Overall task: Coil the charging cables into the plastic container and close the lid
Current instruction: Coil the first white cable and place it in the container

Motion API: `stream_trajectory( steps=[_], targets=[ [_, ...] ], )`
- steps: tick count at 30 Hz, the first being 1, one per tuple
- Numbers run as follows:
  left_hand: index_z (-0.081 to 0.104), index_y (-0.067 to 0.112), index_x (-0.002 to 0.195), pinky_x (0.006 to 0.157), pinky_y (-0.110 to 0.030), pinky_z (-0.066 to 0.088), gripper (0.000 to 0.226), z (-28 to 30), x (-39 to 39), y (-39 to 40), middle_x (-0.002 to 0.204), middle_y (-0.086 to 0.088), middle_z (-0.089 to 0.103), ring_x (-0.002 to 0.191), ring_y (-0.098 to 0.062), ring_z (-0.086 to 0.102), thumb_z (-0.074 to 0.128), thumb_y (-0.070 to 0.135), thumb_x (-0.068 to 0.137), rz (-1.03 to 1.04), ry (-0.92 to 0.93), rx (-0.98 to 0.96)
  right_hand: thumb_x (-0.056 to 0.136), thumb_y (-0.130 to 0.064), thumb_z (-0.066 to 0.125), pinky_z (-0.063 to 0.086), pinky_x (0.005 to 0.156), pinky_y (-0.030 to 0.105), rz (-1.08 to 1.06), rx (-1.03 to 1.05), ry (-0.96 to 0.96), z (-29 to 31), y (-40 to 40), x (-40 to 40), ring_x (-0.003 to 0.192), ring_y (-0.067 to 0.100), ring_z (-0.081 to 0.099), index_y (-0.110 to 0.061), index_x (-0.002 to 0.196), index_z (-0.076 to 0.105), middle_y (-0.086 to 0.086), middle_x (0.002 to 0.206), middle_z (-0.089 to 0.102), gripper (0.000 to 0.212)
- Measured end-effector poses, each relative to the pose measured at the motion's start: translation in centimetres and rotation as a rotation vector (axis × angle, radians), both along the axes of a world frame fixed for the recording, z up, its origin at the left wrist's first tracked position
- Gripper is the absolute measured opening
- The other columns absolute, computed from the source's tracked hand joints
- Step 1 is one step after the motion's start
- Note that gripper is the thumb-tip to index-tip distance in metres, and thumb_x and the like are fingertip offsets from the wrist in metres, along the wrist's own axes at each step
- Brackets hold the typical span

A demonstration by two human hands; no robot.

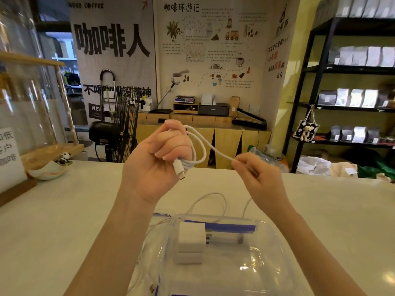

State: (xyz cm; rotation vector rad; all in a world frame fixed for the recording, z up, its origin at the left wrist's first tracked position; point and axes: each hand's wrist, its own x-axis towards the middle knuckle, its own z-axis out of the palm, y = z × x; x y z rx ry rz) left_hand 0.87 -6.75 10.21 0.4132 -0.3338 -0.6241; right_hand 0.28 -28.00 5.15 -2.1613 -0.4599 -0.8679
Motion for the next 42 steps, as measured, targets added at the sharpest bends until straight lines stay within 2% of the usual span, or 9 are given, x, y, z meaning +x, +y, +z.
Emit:
stream_trajectory(
  steps=[4,8,13,18,21,26,33,37,42],
  targets=[
    [0.051,0.002,0.082,0.054,-0.025,0.032,0.014,-0.9,1.2,0.0,0.051,-0.015,0.050,0.045,-0.022,0.038,0.042,0.006,0.092,0.018,0.025,-0.165,0.087,-0.030,0.053,0.042,0.058,0.011,-0.024,-0.270,0.135,1.3,0.7,-1.4,0.058,0.003,0.054,-0.023,0.105,0.066,-0.013,0.069,0.062,0.024],
    [0.053,-0.002,0.081,0.050,-0.029,0.040,0.012,-2.5,3.1,0.3,0.051,-0.013,0.052,0.044,-0.026,0.048,0.057,-0.012,0.077,0.077,0.076,-0.295,0.094,-0.027,0.042,0.043,0.066,0.009,0.053,-0.477,0.275,2.7,2.3,-3.7,0.063,0.001,0.052,-0.030,0.127,0.050,-0.011,0.077,0.061,0.035],
    [0.052,0.004,0.072,0.045,-0.023,0.046,0.018,-3.1,3.8,-1.0,0.048,-0.004,0.055,0.041,-0.015,0.051,0.045,0.013,0.087,0.209,0.005,-0.359,0.096,-0.022,0.038,0.049,0.084,0.026,0.062,-0.663,0.326,3.0,4.9,-5.3,0.091,0.016,0.057,-0.022,0.133,0.040,0.005,0.108,0.064,0.037],
    [0.049,0.011,0.076,0.048,-0.016,0.043,0.034,-3.2,2.8,-3.2,0.048,0.006,0.051,0.044,-0.006,0.045,0.028,0.028,0.097,0.667,-0.273,0.162,0.094,-0.022,0.045,0.052,0.083,0.031,-0.049,-0.746,0.111,2.4,4.7,-4.4,0.091,0.021,0.062,-0.019,0.128,0.045,0.005,0.106,0.065,0.034],
    [0.053,0.012,0.081,0.056,-0.016,0.047,0.031,-4.1,2.4,-4.5,0.053,0.005,0.061,0.051,-0.006,0.053,0.029,0.024,0.097,0.921,-0.654,0.636,0.078,-0.020,0.069,0.052,0.054,0.022,-0.124,-0.807,-0.079,1.6,4.1,-3.5,0.057,0.016,0.062,-0.017,0.101,0.066,0.000,0.070,0.068,0.023],
    [0.055,0.011,0.084,0.059,-0.014,0.048,0.026,-6.0,2.5,-5.9,0.070,0.005,0.059,0.064,-0.003,0.060,0.035,0.024,0.095,0.970,-0.945,1.037,0.053,-0.026,0.086,0.039,0.039,0.013,-0.133,-0.718,-0.190,1.3,3.2,-2.7,0.037,0.009,0.056,-0.019,0.072,0.072,-0.007,0.051,0.066,0.024],
    [0.056,0.013,0.060,0.042,-0.019,0.036,0.047,-4.6,1.9,-5.2,0.037,0.006,0.047,0.033,-0.007,0.040,0.034,0.034,0.095,0.258,-0.851,1.172,0.072,-0.029,0.073,0.029,0.051,0.007,-0.035,-0.524,0.009,3.4,1.5,-3.6,0.054,-0.004,0.048,-0.020,0.081,0.071,-0.009,0.066,0.067,0.013],
    [0.058,0.011,0.061,0.038,-0.018,0.026,0.055,-4.4,2.1,-3.5,0.037,0.010,0.043,0.031,-0.004,0.032,0.027,0.044,0.092,-0.290,-0.761,0.921,0.068,-0.047,0.060,0.048,0.054,0.013,0.086,-0.280,0.115,4.2,1.1,-3.9,0.057,0.002,0.058,-0.023,0.079,0.070,-0.019,0.054,0.056,0.028],
    [0.061,0.021,0.064,0.037,-0.011,0.028,0.051,-4.2,2.1,-3.1,0.039,0.010,0.034,0.030,-0.008,0.023,0.026,0.046,0.092,-0.819,-0.782,0.541,0.057,-0.056,0.058,0.044,0.049,0.014,0.316,-0.129,0.313,4.7,0.9,-4.3,0.047,0.006,0.054,-0.031,0.072,0.070,-0.006,0.050,0.062,0.031]
  ],
)
